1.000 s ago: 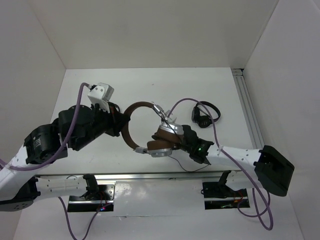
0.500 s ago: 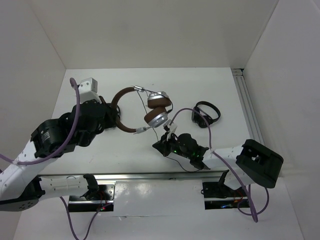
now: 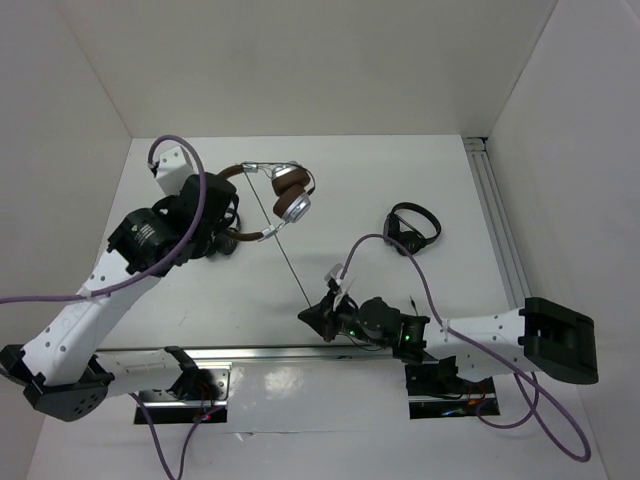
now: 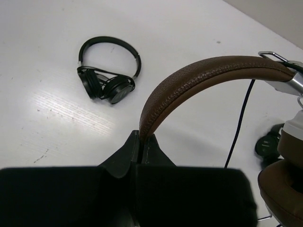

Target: Wrap the headphones

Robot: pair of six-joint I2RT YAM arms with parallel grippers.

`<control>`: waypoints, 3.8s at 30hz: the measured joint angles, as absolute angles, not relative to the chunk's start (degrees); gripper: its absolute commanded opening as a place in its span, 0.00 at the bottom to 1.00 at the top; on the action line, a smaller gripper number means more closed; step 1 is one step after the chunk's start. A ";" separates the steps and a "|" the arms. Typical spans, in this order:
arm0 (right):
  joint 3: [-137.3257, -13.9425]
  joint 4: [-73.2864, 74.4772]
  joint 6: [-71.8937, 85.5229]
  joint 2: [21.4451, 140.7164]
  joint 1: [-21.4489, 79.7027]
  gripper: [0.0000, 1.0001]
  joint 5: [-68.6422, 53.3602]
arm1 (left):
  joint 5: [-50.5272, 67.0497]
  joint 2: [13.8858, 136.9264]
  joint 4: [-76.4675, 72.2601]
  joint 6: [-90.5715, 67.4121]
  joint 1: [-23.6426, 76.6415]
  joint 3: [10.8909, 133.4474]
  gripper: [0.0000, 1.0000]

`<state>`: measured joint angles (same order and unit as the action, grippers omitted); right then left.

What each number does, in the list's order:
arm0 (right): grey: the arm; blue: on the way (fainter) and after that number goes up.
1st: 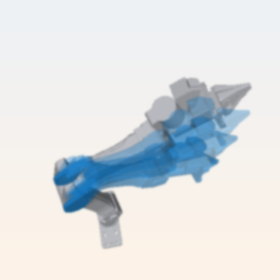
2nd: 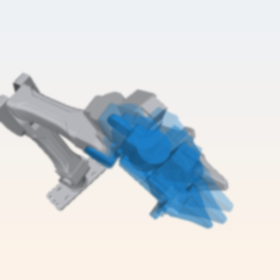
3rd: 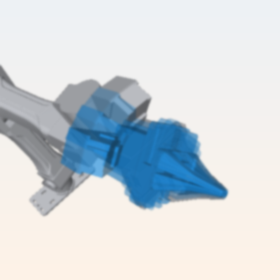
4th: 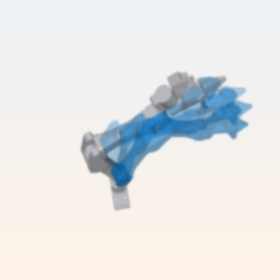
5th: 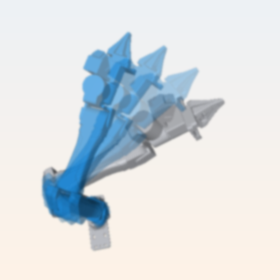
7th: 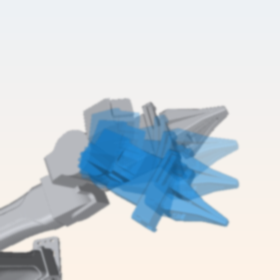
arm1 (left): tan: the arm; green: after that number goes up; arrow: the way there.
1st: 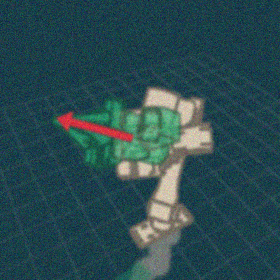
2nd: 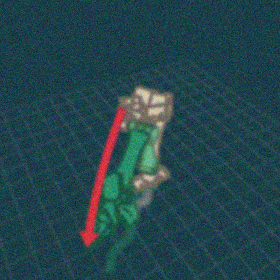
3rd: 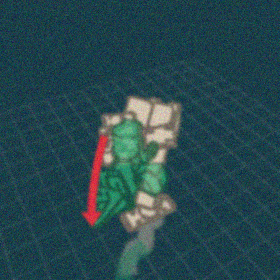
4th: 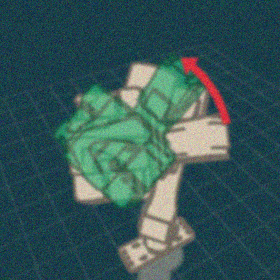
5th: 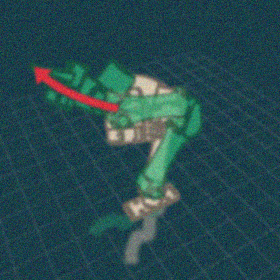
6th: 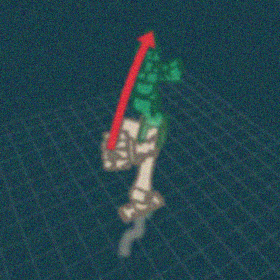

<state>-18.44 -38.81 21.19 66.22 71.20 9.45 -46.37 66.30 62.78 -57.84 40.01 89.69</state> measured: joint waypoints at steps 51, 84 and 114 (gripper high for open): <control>-60.16 30.00 11.99 59.00 82.11 0.14 57.08 | -29.39 74.46 54.61 -37.78 53.78 71.81 0.00; -55.07 5.89 3.92 61.21 41.19 0.14 13.63 | -19.31 66.74 58.17 -28.38 56.75 71.09 0.00; -31.70 -29.10 11.49 73.78 36.38 0.67 -27.99 | -21.80 73.97 69.08 -34.54 56.84 100.40 0.00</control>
<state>-31.70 -29.10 11.49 73.78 36.38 -27.99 -21.80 73.97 69.08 -34.54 56.84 100.40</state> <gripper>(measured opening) 0.670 0.056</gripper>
